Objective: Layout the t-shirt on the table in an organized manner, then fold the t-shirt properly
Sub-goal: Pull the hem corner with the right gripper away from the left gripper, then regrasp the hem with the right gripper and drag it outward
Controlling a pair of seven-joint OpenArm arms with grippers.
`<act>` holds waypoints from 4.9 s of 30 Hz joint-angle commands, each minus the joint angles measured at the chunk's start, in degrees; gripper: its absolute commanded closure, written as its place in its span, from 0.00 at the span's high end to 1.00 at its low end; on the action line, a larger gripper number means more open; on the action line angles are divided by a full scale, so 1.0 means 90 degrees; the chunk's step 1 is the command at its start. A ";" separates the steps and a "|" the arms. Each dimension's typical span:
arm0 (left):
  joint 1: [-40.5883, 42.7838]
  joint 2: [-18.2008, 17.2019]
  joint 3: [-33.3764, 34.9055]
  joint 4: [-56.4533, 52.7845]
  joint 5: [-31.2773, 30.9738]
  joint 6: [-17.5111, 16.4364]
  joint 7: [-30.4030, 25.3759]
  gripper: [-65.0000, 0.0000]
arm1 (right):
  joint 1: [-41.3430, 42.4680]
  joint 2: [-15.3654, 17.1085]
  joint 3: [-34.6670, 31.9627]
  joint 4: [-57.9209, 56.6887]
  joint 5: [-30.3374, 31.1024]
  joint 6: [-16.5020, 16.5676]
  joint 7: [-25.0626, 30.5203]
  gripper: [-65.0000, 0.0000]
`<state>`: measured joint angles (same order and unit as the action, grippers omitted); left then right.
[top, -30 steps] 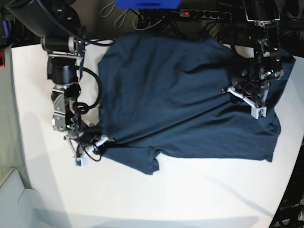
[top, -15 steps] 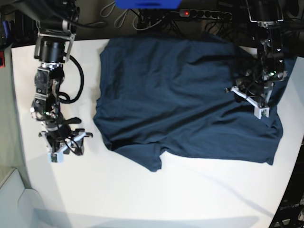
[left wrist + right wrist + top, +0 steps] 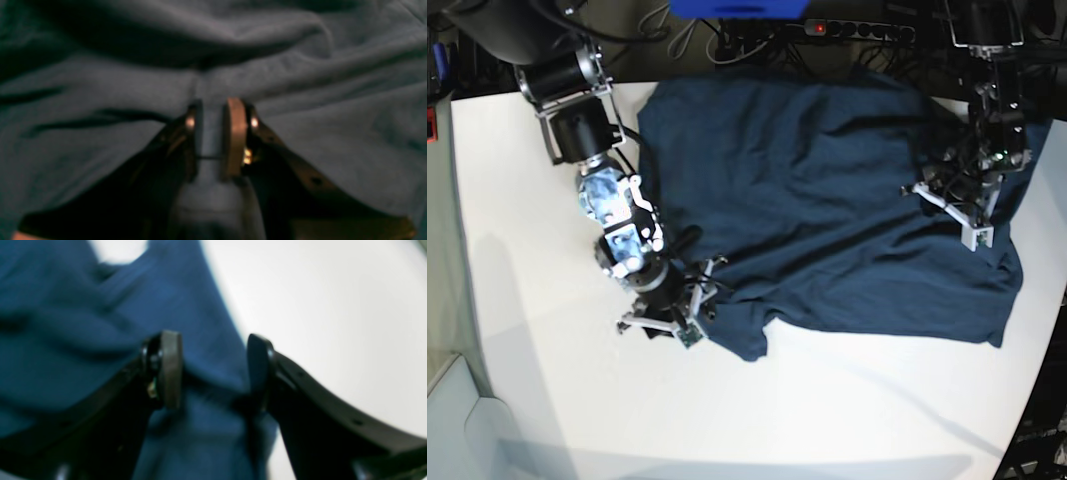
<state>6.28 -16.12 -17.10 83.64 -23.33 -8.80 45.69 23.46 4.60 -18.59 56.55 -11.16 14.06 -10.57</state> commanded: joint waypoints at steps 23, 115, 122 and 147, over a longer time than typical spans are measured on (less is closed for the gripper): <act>-0.0117 -0.0060 -0.0029 0.0138 -0.0030 0.0025 -0.0090 0.18 | -0.0150 0.0510 -0.0020 0.0217 -0.0426 0.0308 0.0446 0.54; 0.0166 -0.0040 -0.0664 -0.0350 -0.0030 0.0025 -0.0979 0.18 | 0.0572 -0.0379 0.0586 -0.1405 -0.0406 0.0288 0.0573 0.25; 0.0156 -0.0040 -0.0654 -0.0360 -0.0020 0.0025 -0.1009 0.18 | 0.0582 -0.0243 0.0566 -0.1131 -0.0416 0.0308 0.0525 0.05; 0.0196 -0.0040 -0.0693 -0.0360 -0.0020 0.0025 -0.1009 0.18 | 0.0621 0.0031 0.0586 -0.1082 -0.0387 0.0327 0.0534 0.03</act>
<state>8.14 -15.70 -22.85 79.85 -23.59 -8.82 36.95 26.83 4.47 -13.56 45.76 -14.79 17.30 -7.29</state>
